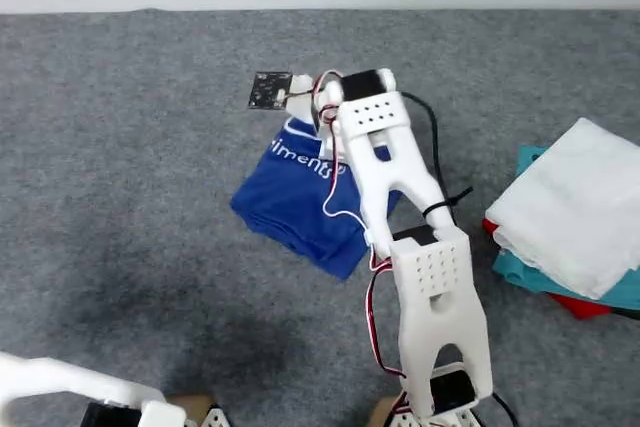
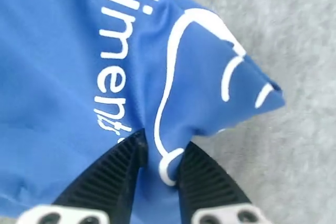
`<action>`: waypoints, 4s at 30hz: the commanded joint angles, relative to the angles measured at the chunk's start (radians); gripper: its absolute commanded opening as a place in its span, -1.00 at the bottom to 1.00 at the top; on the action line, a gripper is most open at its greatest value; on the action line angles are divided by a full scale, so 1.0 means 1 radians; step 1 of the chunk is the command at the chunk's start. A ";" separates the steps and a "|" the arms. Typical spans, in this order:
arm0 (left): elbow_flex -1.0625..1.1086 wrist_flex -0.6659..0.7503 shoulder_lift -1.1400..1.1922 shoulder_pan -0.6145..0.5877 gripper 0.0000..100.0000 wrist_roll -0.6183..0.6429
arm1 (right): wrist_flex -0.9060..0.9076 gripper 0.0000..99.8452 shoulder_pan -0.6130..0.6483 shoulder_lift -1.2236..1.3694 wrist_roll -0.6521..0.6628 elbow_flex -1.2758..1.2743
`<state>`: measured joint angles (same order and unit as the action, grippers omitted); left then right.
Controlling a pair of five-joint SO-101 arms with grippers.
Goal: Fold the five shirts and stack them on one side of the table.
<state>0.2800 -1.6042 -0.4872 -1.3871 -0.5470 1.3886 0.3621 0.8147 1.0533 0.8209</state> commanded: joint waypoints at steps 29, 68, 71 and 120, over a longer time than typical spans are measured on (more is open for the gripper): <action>-0.004 0.000 -0.029 0.005 -0.99 -0.040 | 0.407 -0.57 -0.002 -0.306 -1.564 -0.017; 0.053 0.026 -0.029 0.000 -0.99 -0.041 | 0.239 -0.97 0.074 0.205 -1.757 0.130; 0.050 0.031 -0.029 0.000 -0.99 -0.041 | 0.295 -0.98 0.062 0.168 -1.691 0.199; 0.010 0.040 -0.029 -0.012 -0.99 -0.218 | 0.389 -0.98 -0.900 -0.590 -0.882 -0.203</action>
<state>0.3245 -1.5781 -0.4872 -1.3993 -0.7526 1.7568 -0.4895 0.2025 0.1435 0.6137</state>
